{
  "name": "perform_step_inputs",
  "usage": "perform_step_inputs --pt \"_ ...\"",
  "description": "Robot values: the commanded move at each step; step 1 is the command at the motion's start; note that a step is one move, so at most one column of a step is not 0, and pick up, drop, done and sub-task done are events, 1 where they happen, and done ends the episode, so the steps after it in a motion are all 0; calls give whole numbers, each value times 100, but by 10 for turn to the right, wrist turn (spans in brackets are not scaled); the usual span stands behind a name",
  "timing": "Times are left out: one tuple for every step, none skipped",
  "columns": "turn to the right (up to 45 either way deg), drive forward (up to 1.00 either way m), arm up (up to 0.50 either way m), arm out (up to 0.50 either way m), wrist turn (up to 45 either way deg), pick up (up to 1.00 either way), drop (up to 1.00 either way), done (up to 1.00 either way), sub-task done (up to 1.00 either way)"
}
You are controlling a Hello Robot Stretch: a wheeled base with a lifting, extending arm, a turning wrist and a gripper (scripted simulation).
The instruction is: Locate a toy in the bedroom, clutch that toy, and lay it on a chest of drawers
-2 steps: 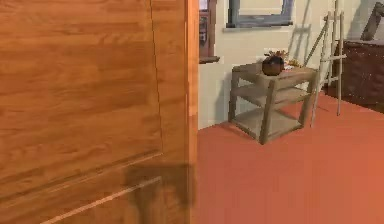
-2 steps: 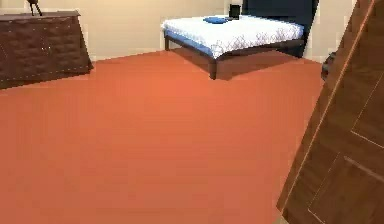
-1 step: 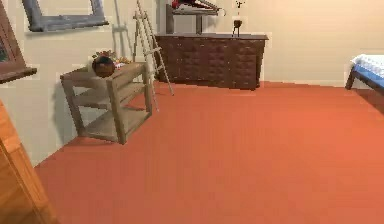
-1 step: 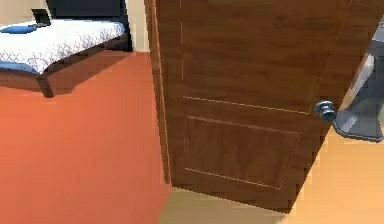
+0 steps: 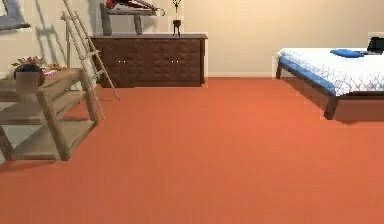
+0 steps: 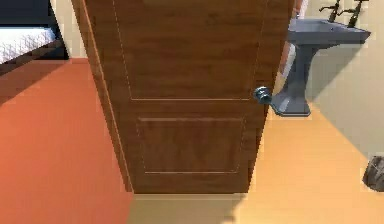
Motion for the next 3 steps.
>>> perform_step_inputs --pt "0 75 0 0 0 0 0 0 0" --pt "-450 0 0 0 0 0 0 0 0" --pt "-60 0 0 0 0 0 0 0 0"
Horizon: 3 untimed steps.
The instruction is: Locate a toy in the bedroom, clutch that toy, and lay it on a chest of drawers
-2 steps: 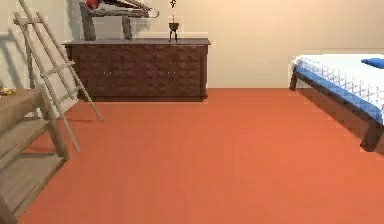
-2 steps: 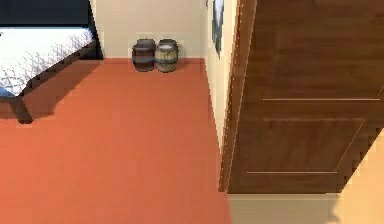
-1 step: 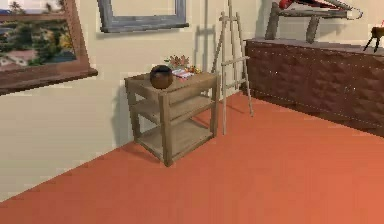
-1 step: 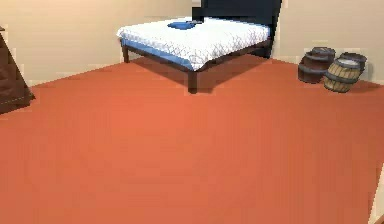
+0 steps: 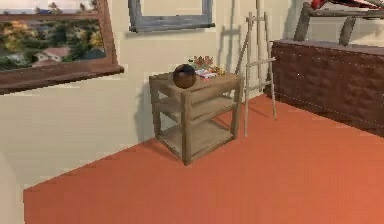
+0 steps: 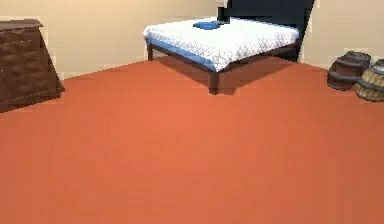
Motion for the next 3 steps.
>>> perform_step_inputs --pt "0 95 0 0 0 0 0 0 0" --pt "-450 0 0 0 0 0 0 0 0" --pt "-390 0 0 0 0 0 0 0 0"
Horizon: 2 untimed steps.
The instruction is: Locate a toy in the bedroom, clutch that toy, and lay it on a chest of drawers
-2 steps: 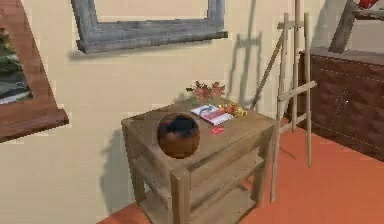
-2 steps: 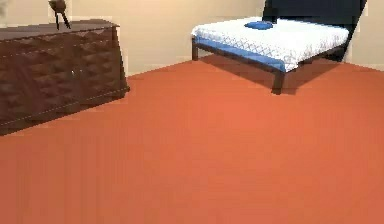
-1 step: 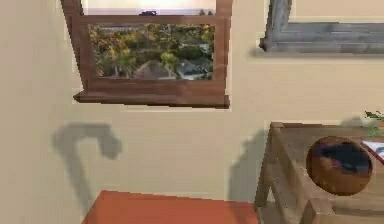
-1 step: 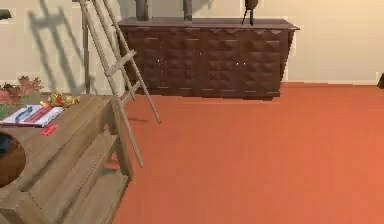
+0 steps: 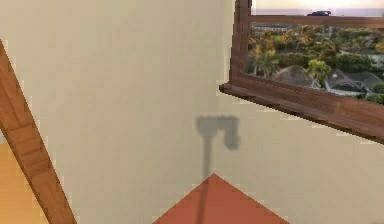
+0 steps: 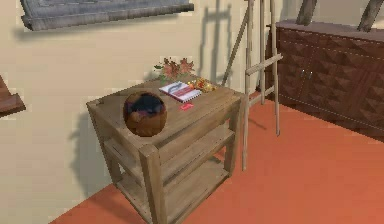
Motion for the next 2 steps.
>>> perform_step_inputs --pt "0 0 50 0 0 0 0 0 0" --pt "0 0 38 0 0 0 0 0 0"
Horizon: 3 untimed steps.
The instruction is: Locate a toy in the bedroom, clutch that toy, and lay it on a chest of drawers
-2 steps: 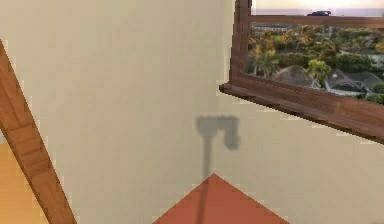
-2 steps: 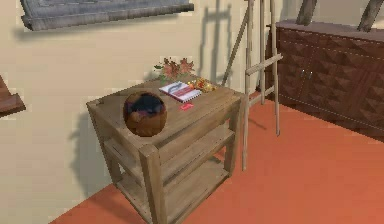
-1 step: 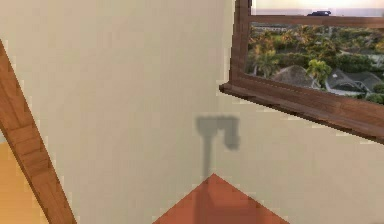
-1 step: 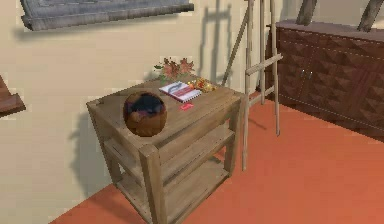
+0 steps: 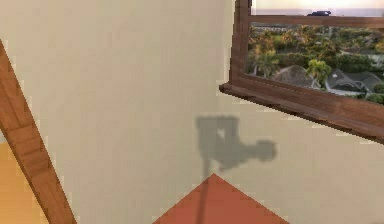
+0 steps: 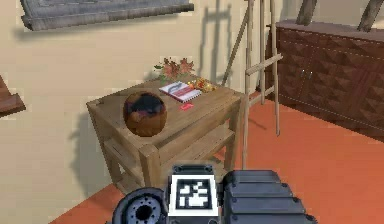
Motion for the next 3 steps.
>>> perform_step_inputs --pt "0 0 0 50 0 0 0 0 0" --pt "0 0 0 0 450 0 0 0 0" --pt "0 0 0 0 450 0 0 0 0"
